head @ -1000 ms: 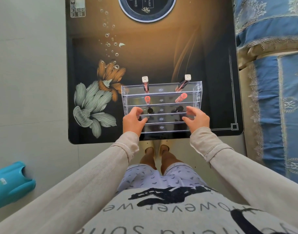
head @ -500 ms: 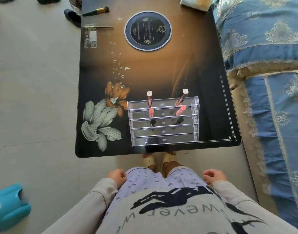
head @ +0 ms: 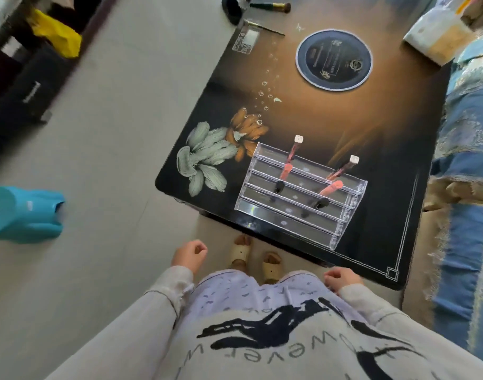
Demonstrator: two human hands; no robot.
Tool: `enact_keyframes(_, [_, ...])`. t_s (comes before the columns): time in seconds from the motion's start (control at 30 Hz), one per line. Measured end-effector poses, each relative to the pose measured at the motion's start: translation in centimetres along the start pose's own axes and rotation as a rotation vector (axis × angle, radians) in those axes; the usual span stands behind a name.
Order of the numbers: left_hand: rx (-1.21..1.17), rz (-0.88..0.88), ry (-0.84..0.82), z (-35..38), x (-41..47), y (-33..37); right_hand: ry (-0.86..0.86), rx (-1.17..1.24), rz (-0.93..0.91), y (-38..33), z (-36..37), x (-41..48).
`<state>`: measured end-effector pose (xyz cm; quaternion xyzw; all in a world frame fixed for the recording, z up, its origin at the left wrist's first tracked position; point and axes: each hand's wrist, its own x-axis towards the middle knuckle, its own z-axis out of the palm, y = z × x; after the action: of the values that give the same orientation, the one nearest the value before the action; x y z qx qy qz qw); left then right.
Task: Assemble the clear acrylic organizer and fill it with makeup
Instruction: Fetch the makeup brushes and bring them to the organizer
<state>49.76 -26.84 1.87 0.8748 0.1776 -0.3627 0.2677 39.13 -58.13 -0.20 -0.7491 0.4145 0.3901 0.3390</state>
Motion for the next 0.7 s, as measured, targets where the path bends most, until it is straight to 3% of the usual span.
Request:
enact_keyframes(0.27, [-0.290,-0.266,0.020,6.5,-8.9,-7.9,-0.093,-0.444,-0.277,-5.8,1.9,1.5])
enact_keyframes(0.5, [-0.529,-0.554,0.097,9.8,-14.5,-14.5,-0.201,-0.618,-0.508,-12.8,7.3,-0.6])
enact_keyframes(0.7, [-0.714,-0.702,0.102,10.3,-15.8,-18.5,-0.267,-0.736,-0.588,-18.2,13.5,-3.1])
